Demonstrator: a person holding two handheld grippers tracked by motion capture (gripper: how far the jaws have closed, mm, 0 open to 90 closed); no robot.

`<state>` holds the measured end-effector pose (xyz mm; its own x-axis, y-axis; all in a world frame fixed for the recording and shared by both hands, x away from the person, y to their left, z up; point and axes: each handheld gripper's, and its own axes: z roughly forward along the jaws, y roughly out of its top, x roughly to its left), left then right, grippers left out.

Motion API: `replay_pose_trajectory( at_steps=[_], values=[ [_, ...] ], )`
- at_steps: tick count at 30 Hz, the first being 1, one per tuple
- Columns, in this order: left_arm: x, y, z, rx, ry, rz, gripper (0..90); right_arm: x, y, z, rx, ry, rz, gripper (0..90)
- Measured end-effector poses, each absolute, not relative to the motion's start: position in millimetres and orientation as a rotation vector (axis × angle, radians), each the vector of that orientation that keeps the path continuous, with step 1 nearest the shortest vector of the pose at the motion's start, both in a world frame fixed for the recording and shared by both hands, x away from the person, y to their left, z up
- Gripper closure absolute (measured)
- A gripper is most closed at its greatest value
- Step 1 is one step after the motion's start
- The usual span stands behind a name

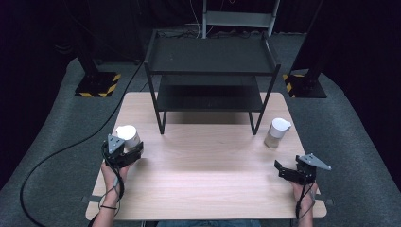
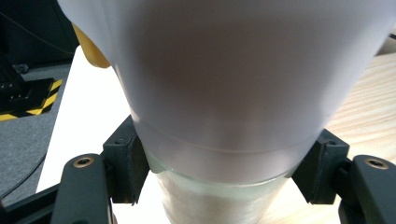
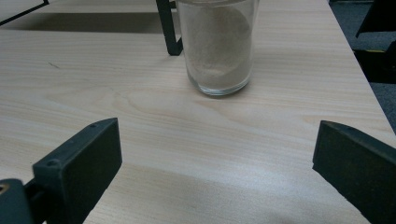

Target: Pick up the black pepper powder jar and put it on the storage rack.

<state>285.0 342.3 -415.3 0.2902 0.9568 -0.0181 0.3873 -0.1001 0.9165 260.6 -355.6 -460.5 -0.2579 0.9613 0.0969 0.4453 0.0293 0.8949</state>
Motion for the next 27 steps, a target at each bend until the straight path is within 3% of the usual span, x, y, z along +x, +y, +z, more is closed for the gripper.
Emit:
replay_pose_trajectory(
  at_steps=[27],
  values=[
    [297,329,-374,1.681,1.127,0.759,30.4,262,-355,-460,1.420,1.766,1.182,0.9]
  ],
)
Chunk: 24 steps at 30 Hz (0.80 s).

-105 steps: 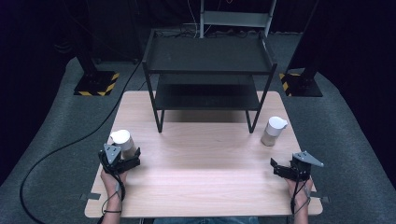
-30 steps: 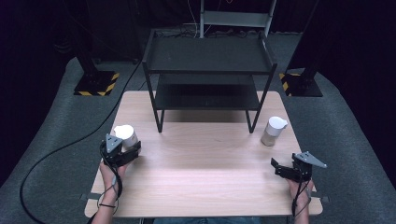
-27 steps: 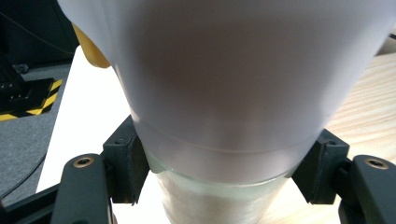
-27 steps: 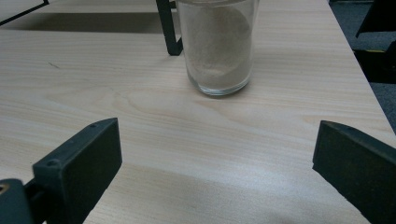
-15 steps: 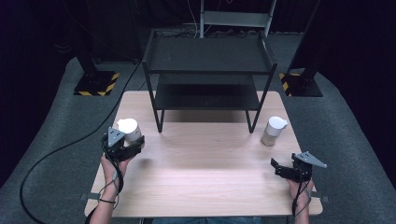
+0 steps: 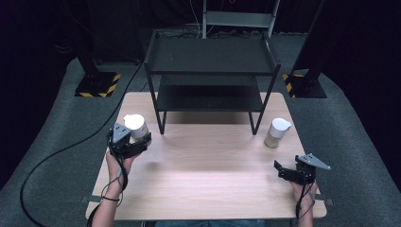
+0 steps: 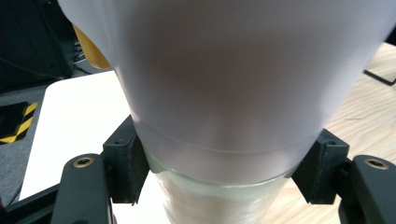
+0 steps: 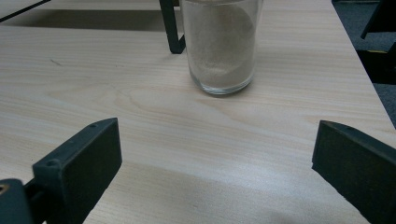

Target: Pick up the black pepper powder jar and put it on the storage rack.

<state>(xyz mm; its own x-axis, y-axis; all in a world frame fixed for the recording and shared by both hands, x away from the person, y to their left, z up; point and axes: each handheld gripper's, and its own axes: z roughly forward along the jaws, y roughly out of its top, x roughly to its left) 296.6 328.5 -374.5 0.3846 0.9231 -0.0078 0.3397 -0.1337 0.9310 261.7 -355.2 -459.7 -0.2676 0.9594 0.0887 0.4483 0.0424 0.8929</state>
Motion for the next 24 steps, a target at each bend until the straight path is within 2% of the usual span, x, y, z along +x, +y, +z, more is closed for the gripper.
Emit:
replay_pose_trajectory(
  at_steps=[24],
  values=[
    [312,318,-336,1.709,1.038,0.751,30.4,263,-352,-458,1.412,1.784,1.159,0.8]
  ],
)
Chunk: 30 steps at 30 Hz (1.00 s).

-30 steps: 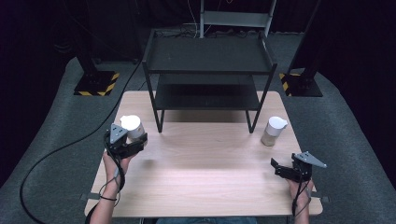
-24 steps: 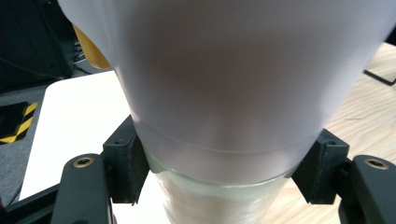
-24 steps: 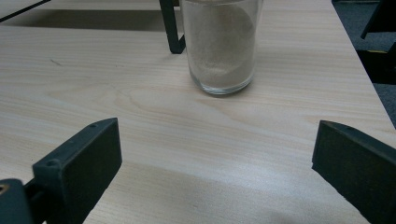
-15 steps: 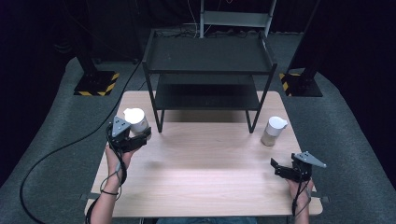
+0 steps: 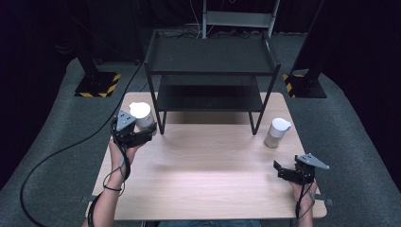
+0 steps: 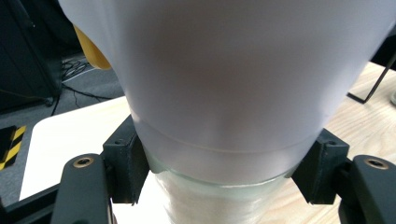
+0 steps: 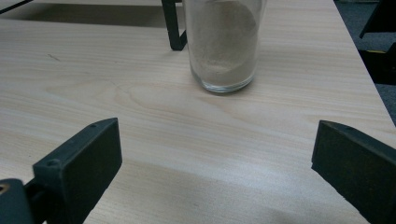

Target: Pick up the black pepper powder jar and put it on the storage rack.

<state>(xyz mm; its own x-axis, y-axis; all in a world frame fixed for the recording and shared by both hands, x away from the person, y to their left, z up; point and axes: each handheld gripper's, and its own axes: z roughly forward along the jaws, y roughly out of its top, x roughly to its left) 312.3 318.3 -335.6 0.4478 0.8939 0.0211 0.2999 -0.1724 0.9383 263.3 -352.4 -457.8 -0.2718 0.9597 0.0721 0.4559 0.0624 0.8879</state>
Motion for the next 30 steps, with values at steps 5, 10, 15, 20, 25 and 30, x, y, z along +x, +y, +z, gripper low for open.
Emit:
replay_pose_trajectory(
  at_steps=[5,10,15,20,25,30],
  values=[
    [317,316,-328,1.712,1.020,0.748,30.4,264,-352,-458,1.410,1.787,1.157,0.8],
    [321,314,-321,1.720,1.005,0.744,30.4,263,-352,-458,1.414,1.783,1.153,0.9],
    [326,313,-314,1.729,0.995,0.736,30.4,264,-350,-457,1.413,1.788,1.142,0.8],
    [332,312,-308,1.739,0.990,0.725,30.4,264,-350,-457,1.414,1.787,1.144,0.8],
    [335,310,-304,1.739,0.978,0.718,30.4,264,-350,-457,1.416,1.784,1.144,0.8],
    [338,306,-297,1.764,0.955,0.723,30.4,264,-350,-457,1.415,1.787,1.142,0.8]
  ],
)
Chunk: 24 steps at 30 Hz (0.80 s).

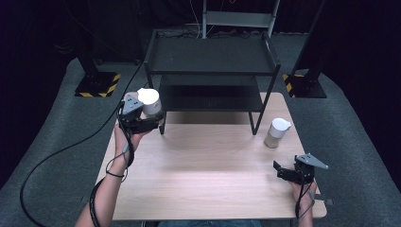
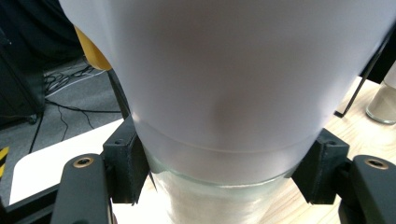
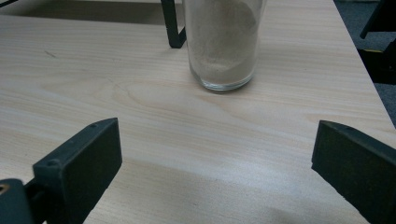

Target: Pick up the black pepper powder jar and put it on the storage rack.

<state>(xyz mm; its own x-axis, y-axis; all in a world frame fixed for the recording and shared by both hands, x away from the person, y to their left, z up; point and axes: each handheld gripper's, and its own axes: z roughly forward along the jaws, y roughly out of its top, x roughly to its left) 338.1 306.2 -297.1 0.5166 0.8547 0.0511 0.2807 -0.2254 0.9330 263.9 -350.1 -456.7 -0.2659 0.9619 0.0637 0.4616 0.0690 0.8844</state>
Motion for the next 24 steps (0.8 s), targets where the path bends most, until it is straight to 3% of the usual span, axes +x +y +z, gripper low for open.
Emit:
replay_pose_trajectory(
  at_steps=[24],
  values=[
    [350,301,-266,1.768,0.901,0.710,30.4,264,-350,-457,1.417,1.786,1.139,0.8]
  ],
)
